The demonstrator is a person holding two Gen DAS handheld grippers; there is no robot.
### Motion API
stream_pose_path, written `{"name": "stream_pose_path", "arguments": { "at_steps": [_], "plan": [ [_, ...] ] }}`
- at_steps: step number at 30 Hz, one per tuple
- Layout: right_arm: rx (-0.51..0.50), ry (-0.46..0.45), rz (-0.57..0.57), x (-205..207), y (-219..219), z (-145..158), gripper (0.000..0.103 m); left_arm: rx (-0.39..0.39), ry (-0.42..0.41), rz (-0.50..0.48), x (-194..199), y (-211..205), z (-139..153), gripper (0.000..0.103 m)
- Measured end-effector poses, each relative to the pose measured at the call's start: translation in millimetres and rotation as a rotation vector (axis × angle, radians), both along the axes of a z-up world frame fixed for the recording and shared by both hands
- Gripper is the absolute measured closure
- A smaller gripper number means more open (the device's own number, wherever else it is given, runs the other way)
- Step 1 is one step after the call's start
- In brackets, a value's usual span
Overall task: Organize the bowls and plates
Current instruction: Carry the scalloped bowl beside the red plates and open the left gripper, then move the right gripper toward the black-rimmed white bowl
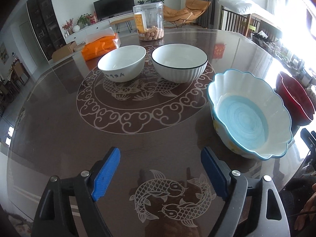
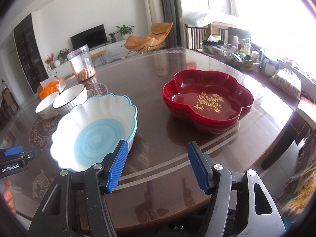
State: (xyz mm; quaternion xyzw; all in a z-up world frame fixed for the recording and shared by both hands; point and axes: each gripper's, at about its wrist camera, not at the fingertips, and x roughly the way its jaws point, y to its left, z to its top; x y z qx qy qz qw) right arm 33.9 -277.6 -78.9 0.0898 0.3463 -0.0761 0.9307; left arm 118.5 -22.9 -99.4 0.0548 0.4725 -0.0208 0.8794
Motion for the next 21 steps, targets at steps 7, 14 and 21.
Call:
{"name": "stream_pose_path", "arguments": {
  "at_steps": [7,14,21],
  "plan": [
    [-0.039,-0.023,-0.006,-7.9,1.4,0.6,0.037,0.098,-0.022,0.012,-11.8,-0.6,3.1,0.019],
    [-0.08,-0.072,-0.03,-16.0,1.4,8.1,0.036,0.084,-0.044,-0.003,-15.7,1.6,7.2,0.019],
    [-0.146,-0.11,-0.018,-21.5,11.2,13.3,0.036,0.046,-0.037,0.005,-17.5,7.5,8.5,0.019]
  ]
}}
